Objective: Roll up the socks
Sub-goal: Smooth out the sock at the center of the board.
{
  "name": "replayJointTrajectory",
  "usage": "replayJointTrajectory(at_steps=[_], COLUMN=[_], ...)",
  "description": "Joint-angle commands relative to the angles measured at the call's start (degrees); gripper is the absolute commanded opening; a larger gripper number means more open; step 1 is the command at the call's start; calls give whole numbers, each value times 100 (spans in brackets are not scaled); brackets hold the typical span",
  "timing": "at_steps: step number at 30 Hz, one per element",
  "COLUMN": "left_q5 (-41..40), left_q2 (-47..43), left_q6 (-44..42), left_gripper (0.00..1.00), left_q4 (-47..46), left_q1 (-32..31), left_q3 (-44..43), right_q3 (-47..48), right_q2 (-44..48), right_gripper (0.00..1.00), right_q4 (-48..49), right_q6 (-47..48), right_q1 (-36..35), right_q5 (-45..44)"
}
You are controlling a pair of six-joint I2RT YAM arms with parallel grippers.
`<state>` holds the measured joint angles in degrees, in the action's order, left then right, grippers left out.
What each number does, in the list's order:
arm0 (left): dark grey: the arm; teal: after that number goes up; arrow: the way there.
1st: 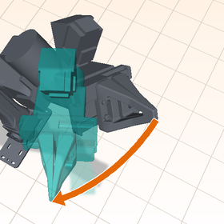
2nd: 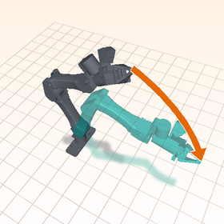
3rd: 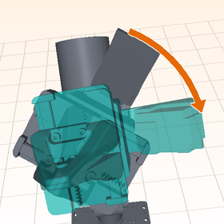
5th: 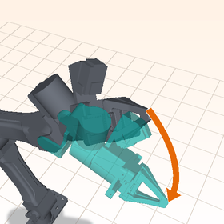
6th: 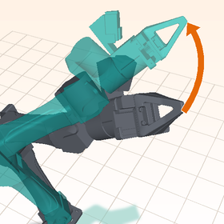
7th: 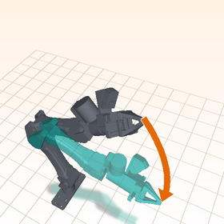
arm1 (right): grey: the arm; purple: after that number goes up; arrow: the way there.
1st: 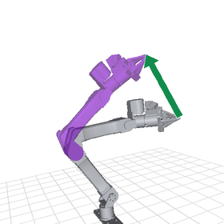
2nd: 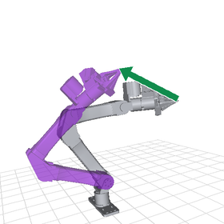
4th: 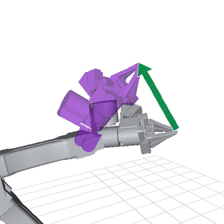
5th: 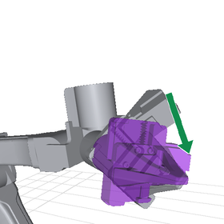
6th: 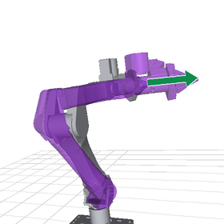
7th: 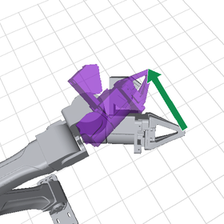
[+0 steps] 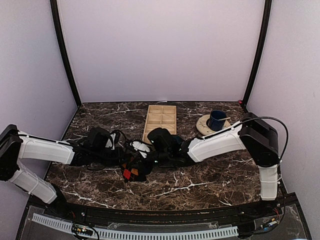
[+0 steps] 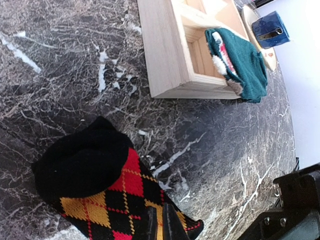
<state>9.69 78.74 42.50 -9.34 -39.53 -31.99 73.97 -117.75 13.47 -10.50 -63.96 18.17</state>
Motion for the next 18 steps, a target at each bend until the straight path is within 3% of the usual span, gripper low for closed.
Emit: replayJointTrajectory(at_steps=[1, 18], left_q5=[72, 74], left_q2=[220, 987], left_q6=[-64, -258], left_gripper=[8, 7], left_q4=[-152, -280], left_q1=[22, 221], left_q3=[-137, -386], right_q3=[-158, -571], right_q2=[-180, -882], right_gripper=[0, 0], right_q4=[504, 1416], right_q6=[-295, -988], right_q1=[-72, 111], right_q5=[264, 639])
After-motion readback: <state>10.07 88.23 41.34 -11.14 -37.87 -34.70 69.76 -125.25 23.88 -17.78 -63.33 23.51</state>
